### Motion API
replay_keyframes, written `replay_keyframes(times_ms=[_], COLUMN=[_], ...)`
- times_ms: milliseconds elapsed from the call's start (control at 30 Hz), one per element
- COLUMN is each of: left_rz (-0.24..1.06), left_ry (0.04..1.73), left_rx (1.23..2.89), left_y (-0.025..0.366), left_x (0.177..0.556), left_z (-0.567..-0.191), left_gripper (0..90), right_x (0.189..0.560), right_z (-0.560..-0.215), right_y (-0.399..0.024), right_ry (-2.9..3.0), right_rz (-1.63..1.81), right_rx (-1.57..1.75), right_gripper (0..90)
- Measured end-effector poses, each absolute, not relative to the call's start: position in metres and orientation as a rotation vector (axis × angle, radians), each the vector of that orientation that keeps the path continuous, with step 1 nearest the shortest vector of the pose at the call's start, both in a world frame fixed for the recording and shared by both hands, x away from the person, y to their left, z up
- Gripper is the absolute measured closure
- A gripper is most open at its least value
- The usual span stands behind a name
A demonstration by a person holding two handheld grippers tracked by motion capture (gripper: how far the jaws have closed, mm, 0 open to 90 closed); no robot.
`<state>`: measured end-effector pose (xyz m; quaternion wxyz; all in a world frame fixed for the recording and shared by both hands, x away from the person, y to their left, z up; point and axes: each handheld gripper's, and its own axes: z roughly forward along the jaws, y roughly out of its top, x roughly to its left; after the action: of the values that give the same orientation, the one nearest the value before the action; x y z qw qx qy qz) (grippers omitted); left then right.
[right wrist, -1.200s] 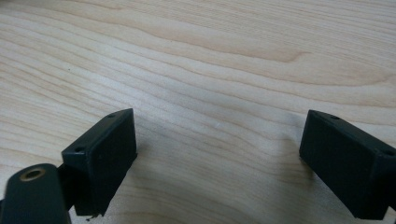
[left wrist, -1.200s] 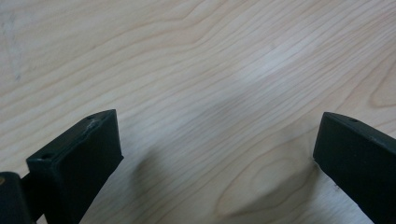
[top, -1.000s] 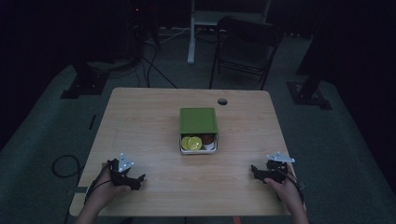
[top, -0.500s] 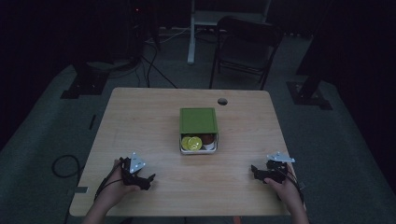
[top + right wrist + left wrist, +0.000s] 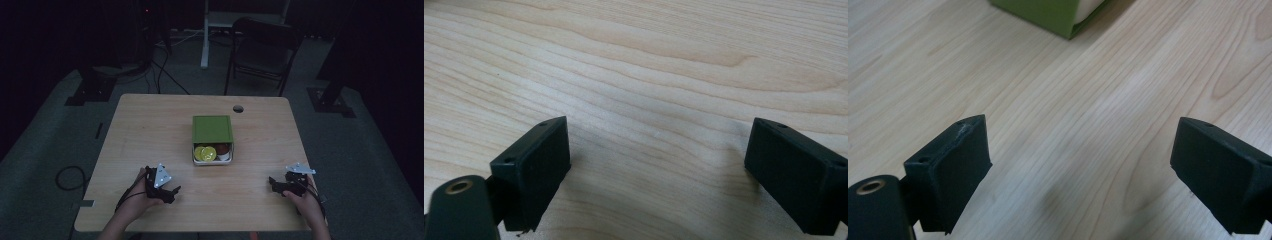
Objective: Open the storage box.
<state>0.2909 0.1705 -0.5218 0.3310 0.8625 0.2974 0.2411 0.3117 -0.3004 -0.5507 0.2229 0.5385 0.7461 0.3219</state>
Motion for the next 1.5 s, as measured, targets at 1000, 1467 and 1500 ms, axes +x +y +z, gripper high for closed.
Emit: replay_keyframes(times_ms=[1000, 1467, 1500], left_rz=[0.645, 0.682, 0.681], left_ry=[0.430, 0.321, 0.307], left_rx=[2.242, 2.203, 2.202], left_y=[0.097, 0.066, 0.062], left_x=[0.292, 0.297, 0.298], left_z=[-0.510, -0.509, -0.508], left_gripper=[14.7, 21.4, 22.5], right_x=[0.312, 0.312, 0.312], right_z=[-0.551, -0.551, -0.551], right_y=[-0.300, -0.301, -0.300], right_ry=[2.061, 2.061, 2.060], right_rz=[0.889, 0.889, 0.890], right_rx=[1.486, 1.485, 1.486], right_gripper=[10.6, 10.6, 10.6])
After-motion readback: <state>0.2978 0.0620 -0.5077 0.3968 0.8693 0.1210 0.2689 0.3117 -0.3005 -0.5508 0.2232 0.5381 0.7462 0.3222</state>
